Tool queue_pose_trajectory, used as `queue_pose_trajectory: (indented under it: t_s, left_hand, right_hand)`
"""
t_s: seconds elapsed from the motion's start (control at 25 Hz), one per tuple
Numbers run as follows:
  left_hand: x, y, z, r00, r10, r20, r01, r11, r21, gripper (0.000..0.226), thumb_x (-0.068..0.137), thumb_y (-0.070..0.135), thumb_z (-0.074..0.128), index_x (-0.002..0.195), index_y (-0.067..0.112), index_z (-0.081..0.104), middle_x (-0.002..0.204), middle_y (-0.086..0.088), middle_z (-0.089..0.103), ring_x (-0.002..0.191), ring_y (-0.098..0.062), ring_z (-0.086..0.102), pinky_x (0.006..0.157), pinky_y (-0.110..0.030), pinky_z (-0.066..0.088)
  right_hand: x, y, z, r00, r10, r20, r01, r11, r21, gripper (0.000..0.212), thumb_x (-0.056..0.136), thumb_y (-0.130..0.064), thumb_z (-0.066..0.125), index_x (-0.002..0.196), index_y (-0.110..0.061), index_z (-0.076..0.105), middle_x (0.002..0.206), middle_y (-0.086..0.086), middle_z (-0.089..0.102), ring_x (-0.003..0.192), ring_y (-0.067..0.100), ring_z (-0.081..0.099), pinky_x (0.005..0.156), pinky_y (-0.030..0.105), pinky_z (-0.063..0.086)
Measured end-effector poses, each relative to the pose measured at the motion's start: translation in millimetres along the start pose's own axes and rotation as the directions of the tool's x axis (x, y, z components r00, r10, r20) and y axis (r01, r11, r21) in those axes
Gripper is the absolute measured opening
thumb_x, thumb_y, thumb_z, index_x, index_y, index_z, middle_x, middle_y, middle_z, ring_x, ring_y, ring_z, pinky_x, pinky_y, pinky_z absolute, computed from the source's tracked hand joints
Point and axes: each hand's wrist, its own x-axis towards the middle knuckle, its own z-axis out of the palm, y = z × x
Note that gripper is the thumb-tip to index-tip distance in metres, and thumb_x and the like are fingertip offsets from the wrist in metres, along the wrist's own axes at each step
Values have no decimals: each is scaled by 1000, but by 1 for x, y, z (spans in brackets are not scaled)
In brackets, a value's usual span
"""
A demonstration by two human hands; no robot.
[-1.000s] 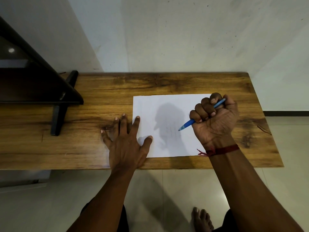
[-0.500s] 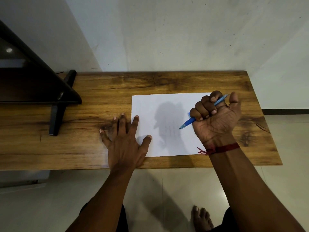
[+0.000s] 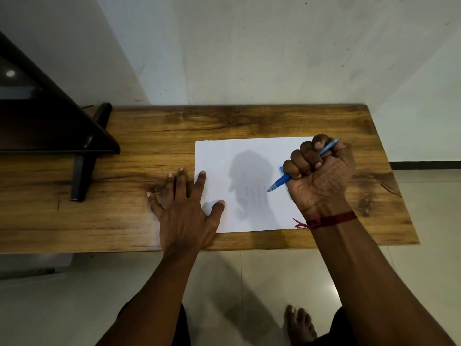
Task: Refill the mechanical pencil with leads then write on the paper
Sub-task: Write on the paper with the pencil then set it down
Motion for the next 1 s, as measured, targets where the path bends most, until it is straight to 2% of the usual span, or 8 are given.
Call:
queue_pose_trajectory:
  t_s: [0.12, 0.32, 0.48, 0.64, 0.8, 0.92, 1.0]
  left_hand:
    - [0, 0, 0, 1000, -4, -1, 4, 1000, 2, 77, 81, 71, 30, 147, 32, 30, 157, -10, 29, 146, -32, 20, 112, -69, 9]
    - [0, 1, -2, 1000, -4, -1, 4, 1000, -4, 77, 81, 70, 29, 147, 31, 31, 157, -11, 29, 146, -32, 19, 111, -69, 9]
    - [-1, 1, -4, 1000, -1, 1, 1, 1000, 5, 77, 81, 70, 29, 147, 31, 31, 157, -11, 29, 146, -33, 20, 111, -70, 10]
    - [0, 1, -4, 1000, -1, 11, 1, 1000, 2, 78, 81, 72, 27, 148, 32, 29, 157, -10, 28, 146, -32, 19, 111, -70, 10]
    - [-1, 1, -3, 1000, 1, 4, -1, 1000, -10, 77, 81, 71, 29, 148, 32, 30, 157, -10, 28, 146, -32, 19, 111, -70, 10]
    - [-1, 1, -4, 1000, -3, 2, 3, 1000, -19, 77, 81, 70, 28, 148, 32, 30, 157, -10, 27, 147, -31, 17, 111, -69, 8]
    - [-2, 1, -5, 1000, -4, 3, 4, 1000, -19, 77, 81, 70, 28, 148, 32, 30, 158, -10, 27, 147, -31, 17, 111, -69, 8]
  right_hand:
    - [-1, 0, 1, 1000, 13, 6, -13, 1000, 5, 51, 95, -45, 27, 58, -14, 44, 40, -6, 28, 38, 7, 15, 41, 19, 16]
    - [-1, 0, -2, 1000, 8, 29, -9, 999, 33, 43, 94, -36, 22, 61, -14, 41, 41, -6, 29, 40, 8, 14, 42, 19, 17]
    - [0, -2, -1, 998, 26, 54, -27, 999, 25, 51, 95, -45, 24, 61, -13, 43, 41, -6, 29, 39, 8, 14, 42, 19, 17]
    - [0, 0, 0, 1000, 16, 17, -16, 1000, 10, 44, 95, -34, 24, 60, -14, 43, 41, -6, 30, 39, 8, 15, 41, 18, 18]
    - [0, 0, 0, 1000, 21, 21, -21, 1000, 5, 53, 95, -45, 25, 58, -14, 46, 40, -6, 29, 37, 7, 17, 41, 17, 19]
    - [0, -1, 0, 1000, 13, 5, -13, 1000, -7, 44, 94, -35, 26, 59, -15, 44, 40, -7, 29, 37, 7, 17, 41, 18, 18]
    - [0, 0, 0, 1000, 14, 7, -14, 1000, -5, 45, 95, -37, 26, 60, -15, 43, 41, -6, 29, 37, 7, 17, 41, 18, 17]
